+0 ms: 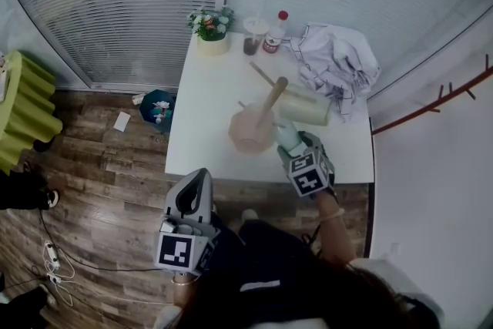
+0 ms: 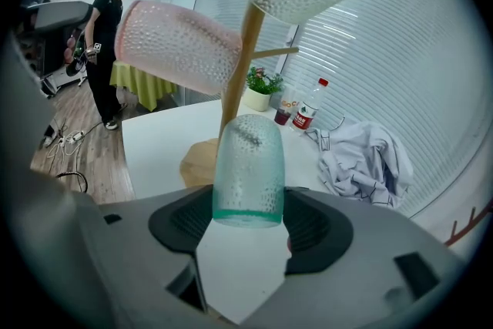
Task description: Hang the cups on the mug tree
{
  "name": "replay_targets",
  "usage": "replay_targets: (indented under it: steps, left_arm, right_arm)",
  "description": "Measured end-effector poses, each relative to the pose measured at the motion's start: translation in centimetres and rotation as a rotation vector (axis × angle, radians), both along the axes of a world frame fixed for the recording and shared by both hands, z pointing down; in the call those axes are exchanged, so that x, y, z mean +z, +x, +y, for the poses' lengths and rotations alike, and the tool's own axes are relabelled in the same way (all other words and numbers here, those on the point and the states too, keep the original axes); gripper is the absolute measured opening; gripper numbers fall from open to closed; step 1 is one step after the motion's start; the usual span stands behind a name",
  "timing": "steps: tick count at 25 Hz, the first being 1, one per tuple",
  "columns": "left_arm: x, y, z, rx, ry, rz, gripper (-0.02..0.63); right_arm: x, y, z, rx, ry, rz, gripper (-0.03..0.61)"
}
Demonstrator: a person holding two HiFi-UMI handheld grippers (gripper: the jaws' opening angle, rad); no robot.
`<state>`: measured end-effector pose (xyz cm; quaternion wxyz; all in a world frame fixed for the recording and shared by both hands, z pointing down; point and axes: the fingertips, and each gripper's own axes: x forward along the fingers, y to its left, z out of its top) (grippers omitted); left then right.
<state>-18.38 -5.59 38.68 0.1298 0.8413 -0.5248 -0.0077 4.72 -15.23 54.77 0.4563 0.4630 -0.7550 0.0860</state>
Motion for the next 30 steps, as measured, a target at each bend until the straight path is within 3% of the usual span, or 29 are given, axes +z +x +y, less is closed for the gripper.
replay_targets:
  steps: [13,20,30]
  left_arm:
    - [-0.9,-0.7,-0.3,-0.022,0.052,0.033,0.002]
    - [0.2,-0.5,0.1,-0.012,-0.003,0.008,0.002]
    - [-0.4,-0.4,0.0,-0.007,0.038,0.028,0.002]
  right_arm:
    - [-0.5,-1.2,-0.9,-0.011,0.021,-0.029,0.288]
    - [-0.7,-1.2,-0.9,-0.013,0.036,-0.037,0.287]
    - [-0.8,-1.5,-1.1,-0.017,0.045,-0.049,0.301]
